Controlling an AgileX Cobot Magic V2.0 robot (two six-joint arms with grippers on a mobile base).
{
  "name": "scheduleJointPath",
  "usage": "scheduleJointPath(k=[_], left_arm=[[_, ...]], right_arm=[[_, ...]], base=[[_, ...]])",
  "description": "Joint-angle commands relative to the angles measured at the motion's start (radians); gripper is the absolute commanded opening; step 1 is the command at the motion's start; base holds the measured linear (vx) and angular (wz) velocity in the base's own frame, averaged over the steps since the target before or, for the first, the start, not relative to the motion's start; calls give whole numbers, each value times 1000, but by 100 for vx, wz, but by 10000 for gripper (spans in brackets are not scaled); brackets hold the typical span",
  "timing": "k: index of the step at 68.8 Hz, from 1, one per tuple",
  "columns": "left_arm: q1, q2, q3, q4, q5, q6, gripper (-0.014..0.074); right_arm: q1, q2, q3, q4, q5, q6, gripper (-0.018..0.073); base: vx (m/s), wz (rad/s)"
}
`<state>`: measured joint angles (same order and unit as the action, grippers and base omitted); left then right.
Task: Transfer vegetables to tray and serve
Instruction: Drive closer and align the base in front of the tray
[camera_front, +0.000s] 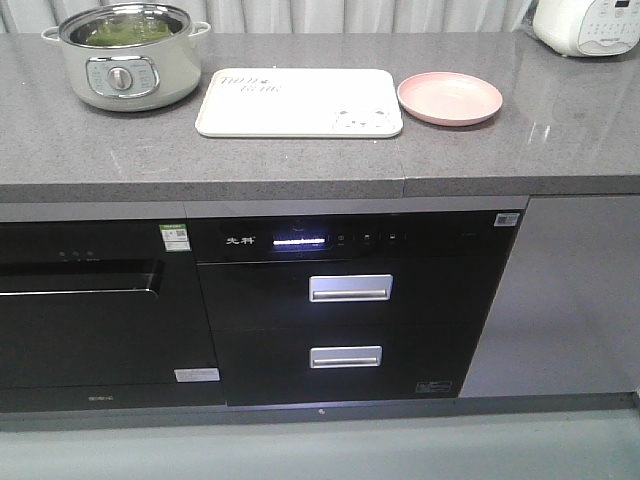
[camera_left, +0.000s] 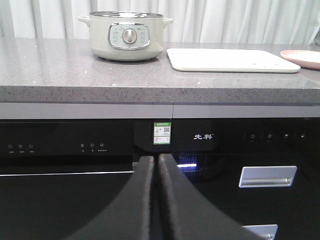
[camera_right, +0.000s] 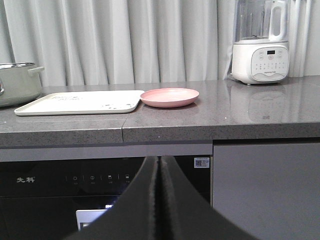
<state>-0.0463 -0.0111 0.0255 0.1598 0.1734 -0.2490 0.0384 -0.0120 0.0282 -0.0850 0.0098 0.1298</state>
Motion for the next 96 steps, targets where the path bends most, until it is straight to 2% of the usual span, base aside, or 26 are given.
scheduleJointPath(k=[1,96], left_arm=[[0,-15,22,1,-71,-9,-6],[0,-15,22,1,-71,-9,-6]], right_arm=[[-7,-5,15,-4,-78,0,-3],[-7,-5,15,-4,-78,0,-3]], base=[[11,-1],[10,-1]])
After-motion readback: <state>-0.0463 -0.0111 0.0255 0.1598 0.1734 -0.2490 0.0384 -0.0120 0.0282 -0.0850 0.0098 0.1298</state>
